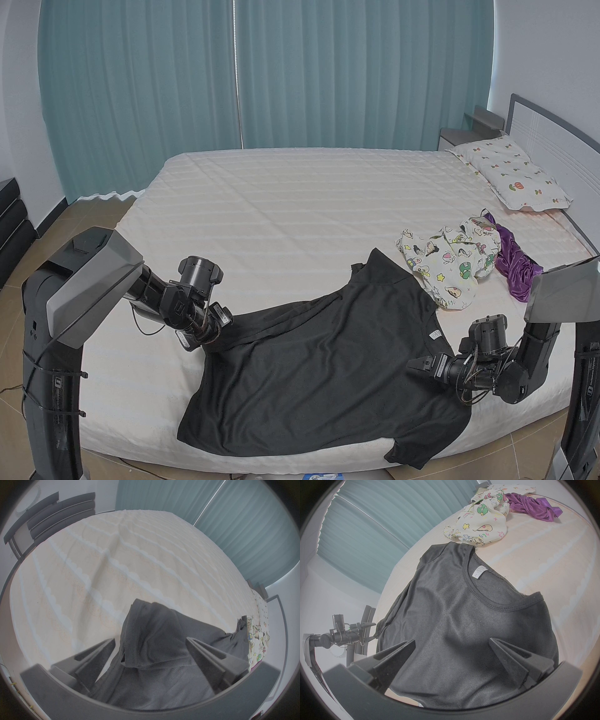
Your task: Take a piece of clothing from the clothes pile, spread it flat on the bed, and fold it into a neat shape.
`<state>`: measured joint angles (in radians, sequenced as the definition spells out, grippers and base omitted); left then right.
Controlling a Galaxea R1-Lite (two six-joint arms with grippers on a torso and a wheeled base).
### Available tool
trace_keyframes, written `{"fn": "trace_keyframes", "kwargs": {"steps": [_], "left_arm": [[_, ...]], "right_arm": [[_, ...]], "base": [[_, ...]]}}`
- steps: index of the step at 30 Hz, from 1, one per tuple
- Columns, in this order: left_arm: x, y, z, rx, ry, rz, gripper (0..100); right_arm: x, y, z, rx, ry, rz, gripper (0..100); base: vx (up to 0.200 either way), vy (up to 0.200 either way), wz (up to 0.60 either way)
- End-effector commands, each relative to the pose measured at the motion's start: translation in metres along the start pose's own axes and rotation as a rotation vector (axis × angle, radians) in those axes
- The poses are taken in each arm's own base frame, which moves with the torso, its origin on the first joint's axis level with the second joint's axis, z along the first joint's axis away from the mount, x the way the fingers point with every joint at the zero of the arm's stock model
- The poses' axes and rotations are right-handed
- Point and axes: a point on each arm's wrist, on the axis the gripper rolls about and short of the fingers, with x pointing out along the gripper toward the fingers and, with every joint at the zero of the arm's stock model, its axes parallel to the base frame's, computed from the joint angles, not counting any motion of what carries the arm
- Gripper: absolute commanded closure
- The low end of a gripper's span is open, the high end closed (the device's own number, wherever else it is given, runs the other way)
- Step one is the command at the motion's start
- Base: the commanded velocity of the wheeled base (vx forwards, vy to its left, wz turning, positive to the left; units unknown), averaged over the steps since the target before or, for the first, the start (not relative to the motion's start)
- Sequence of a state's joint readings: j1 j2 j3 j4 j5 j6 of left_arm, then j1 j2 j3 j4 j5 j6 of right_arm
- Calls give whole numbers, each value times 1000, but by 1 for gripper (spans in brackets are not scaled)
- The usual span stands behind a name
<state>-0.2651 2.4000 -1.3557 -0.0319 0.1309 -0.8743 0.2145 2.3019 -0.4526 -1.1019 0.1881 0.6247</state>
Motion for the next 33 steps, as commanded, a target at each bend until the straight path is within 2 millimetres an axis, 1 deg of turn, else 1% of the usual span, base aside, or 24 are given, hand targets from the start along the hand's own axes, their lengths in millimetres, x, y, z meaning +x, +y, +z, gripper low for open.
{"fn": "trace_keyframes", "kwargs": {"steps": [1, 2, 4, 6, 7, 8, 9, 14, 17, 18, 20, 21, 22, 23, 25, 26, 28, 29, 30, 31, 32, 33], "left_arm": [[3, 1, -1, 8, 8, 11, 100], [5, 0, 3, 4, 2, 11, 100], [0, -1, 10, -7, -7, 8, 100], [-12, -3, 19, -17, -16, 6, 100], [-13, -3, 20, -18, -17, 6, 100], [-23, -7, 27, -25, -25, -2, 100], [-24, -9, 30, -28, -29, -3, 100], [-29, -19, 45, -43, -63, -35, 100], [-30, -19, 45, -41, -50, -20, 100], [-30, -21, 49, -45, -58, -27, 100], [-28, -21, 52, -51, -64, -30, 100], [-26, -22, 57, -60, -75, -38, 100], [-26, -24, 64, -76, -95, -53, 100], [-26, -30, 76, -114, -128, -84, 100], [-24, -33, 84, -148, -150, -103, 100], [-20, -38, 95, -182, -177, -128, 100], [-9, -40, 104, -209, -207, -130, 100], [-6, -39, 108, -217, -217, -127, 100], [1, -36, 112, -228, -226, -110, 100], [1, -36, 112, -228, -226, -110, 100], [9, -32, 112, -234, -222, -100, 100], [11, -31, 111, -235, -222, -98, 100]], "right_arm": [[0, 0, 0, -1, 0, 1, 0], [0, 0, 0, 0, 1, 0, 0], [0, 0, -1, -1, 5, -1, 0], [0, 0, -1, -3, 2, 1, 0], [0, 0, -1, -3, 3, 0, 0], [0, 0, -1, -1, 3, 0, 0], [0, 0, -1, -3, 2, 1, 0], [0, 0, -1, -1, 3, 0, 0], [0, 0, -1, -1, 2, 1, 0], [0, 0, -1, -1, 2, 1, 0], [0, 0, -1, -1, 3, 0, 0], [0, 0, 0, -2, 1, 2, 0], [0, 0, -1, -1, 3, 0, 0], [0, 0, -1, -1, 3, 0, 0], [0, 0, -1, -1, 3, 0, 0], [0, 0, -1, -1, 5, -1, 0], [0, 0, -1, -1, 3, 0, 0], [0, 0, -1, -1, 3, 0, 0], [1, 0, -1, -2, 5, -1, 0], [1, 0, -1, -2, 5, -1, 0], [1, -1, -2, 0, 6, -4, 0], [2, -1, -2, 0, 6, -4, 0]], "base": [[0, 0, 0], [0, 0, 0], [0, 0, 0], [0, 0, 0], [0, 0, 0], [0, 0, 0], [0, 0, 0], [0, 0, 0], [0, 0, 0], [0, 0, 0], [0, 0, 0], [0, 0, 0], [0, 0, 0], [0, 0, 0], [0, 0, 0], [0, 0, 0], [0, 0, 0], [0, 0, 0], [0, 0, 0], [0, 0, 0], [0, 0, 0], [0, 0, 0]]}}
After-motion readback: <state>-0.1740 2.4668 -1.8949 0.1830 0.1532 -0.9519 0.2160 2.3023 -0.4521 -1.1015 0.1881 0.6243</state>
